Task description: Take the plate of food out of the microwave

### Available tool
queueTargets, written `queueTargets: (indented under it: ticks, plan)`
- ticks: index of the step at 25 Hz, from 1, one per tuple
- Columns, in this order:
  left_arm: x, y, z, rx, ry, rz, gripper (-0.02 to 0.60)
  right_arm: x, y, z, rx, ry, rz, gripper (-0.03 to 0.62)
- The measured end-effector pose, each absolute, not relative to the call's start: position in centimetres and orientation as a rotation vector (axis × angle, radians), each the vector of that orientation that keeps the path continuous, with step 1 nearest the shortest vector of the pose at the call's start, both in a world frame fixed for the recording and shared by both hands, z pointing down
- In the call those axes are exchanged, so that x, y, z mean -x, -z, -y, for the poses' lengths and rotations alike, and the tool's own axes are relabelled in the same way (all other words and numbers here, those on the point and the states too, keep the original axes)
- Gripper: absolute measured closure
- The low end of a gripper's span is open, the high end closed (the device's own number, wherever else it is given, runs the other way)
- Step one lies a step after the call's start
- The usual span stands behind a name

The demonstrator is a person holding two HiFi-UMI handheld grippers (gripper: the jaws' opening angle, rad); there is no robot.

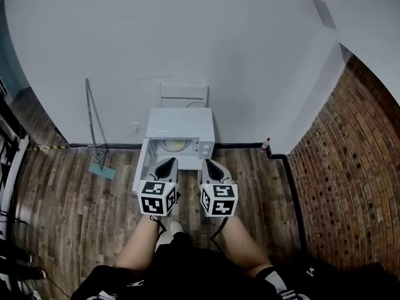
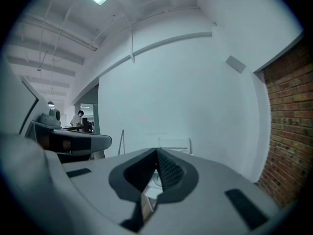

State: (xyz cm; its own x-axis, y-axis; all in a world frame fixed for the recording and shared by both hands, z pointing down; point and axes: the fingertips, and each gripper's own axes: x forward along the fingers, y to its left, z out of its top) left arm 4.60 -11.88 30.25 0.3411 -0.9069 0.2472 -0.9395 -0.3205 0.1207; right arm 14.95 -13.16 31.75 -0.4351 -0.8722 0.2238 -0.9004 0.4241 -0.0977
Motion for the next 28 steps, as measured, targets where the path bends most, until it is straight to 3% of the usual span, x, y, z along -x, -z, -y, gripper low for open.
queueTargets:
  ticks: [17,28]
  plan:
    - [2.1,-31.5,27.5,-2.327,-0.099,1.607,0.583,-8.5,-33.0,28.4,-1.535,-0.275,2.479,0.583]
    - [5.5,-36.4,31.5,-2.222,-0.117,1.614,0.583,-5.0,-38.0,32.8,-1.415,-0.308,2.439,0.583]
